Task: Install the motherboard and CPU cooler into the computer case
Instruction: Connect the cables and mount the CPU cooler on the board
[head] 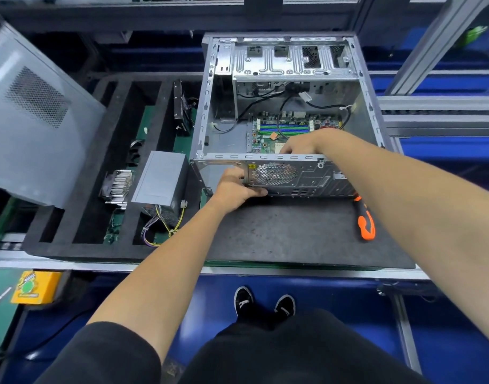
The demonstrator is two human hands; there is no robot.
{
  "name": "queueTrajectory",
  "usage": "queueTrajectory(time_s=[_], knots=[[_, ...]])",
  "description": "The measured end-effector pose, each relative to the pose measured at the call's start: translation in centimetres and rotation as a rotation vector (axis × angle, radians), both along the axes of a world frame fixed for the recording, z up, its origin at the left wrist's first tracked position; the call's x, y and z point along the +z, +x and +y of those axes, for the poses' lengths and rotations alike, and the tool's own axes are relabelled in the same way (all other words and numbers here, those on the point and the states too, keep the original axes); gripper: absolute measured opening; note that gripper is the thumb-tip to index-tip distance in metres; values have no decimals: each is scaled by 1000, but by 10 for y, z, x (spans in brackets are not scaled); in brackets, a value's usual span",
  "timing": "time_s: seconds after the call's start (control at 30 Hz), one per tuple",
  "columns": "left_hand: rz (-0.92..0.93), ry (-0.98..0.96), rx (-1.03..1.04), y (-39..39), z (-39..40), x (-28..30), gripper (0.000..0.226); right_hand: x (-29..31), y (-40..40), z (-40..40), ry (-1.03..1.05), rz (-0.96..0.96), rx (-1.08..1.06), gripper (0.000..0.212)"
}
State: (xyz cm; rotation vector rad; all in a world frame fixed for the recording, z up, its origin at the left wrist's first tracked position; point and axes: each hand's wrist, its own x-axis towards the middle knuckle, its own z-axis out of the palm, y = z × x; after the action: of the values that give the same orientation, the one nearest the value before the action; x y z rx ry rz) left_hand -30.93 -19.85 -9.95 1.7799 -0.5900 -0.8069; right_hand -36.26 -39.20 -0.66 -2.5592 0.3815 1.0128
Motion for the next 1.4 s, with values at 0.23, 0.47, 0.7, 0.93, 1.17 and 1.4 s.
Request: queueTrajectory(time_s=[0.23,0.47,0.7,0.93,1.17,1.4], knots=[[-65,-7,-42,2,1,-1,33,0,0,1,-5,-3,-15,41],[-194,47,-75,4,4,-4,38,-1,3,2,-11,-12,15,34],[-175,39,-35,4,6,-7,35,-1,2,3,-14,-5,0,36],[-222,108,-74,2,3,-4,37,1,1,4,-9,-7,-12,40],[-244,7,8,-7,0,-3,30,0,1,4,14,-27,-40,40],[-254,-25,-6,-7,2,0,30,-1,1,3,13,-32,-34,39]])
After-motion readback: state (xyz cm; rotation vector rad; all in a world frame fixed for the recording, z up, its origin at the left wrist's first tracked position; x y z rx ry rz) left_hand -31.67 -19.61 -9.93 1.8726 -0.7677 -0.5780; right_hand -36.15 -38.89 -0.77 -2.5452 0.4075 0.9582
